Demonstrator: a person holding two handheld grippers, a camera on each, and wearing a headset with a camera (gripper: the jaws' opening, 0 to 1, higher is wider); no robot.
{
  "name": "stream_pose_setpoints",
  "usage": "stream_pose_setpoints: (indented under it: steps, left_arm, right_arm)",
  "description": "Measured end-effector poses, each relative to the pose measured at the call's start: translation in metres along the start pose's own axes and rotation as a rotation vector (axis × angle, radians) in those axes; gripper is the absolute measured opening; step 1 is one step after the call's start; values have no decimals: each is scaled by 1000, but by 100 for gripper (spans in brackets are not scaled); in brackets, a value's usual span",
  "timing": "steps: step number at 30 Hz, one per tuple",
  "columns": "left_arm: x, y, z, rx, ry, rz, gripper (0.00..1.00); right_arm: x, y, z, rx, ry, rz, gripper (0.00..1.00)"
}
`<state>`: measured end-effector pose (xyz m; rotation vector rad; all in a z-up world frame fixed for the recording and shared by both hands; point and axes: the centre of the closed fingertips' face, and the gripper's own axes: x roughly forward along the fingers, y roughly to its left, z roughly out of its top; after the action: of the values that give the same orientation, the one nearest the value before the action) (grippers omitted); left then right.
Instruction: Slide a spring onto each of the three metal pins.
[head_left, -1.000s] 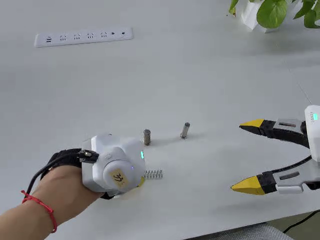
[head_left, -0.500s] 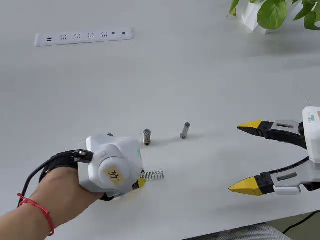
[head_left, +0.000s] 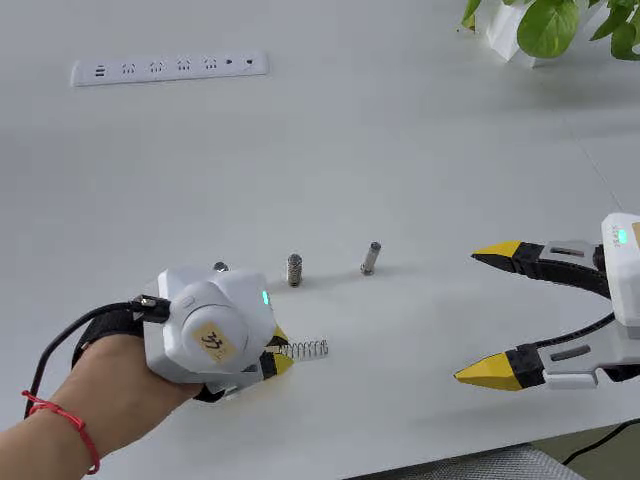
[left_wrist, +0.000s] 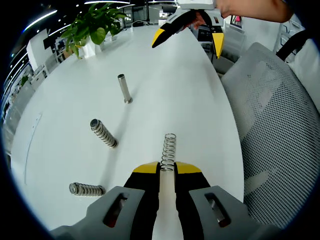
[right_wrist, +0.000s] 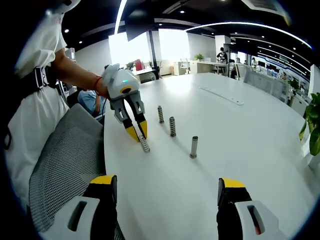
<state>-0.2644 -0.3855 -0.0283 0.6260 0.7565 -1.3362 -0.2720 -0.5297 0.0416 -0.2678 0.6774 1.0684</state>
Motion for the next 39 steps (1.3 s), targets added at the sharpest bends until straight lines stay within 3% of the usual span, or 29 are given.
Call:
stream_pose_setpoints:
  steps: [19, 30, 39]
  left_arm:
    - [-3, -3, 6, -60, -52, -20, 7]
    - [-7, -6, 10, -67, -79, -26, 7]
    - [-23, -6, 25, -88, -154, -11, 7]
  right_arm:
    - [1, 2, 1, -2, 3, 1, 81]
    - [2, 4, 3, -2, 1, 5, 81]
    - [-1, 5, 19, -16, -11, 10, 78]
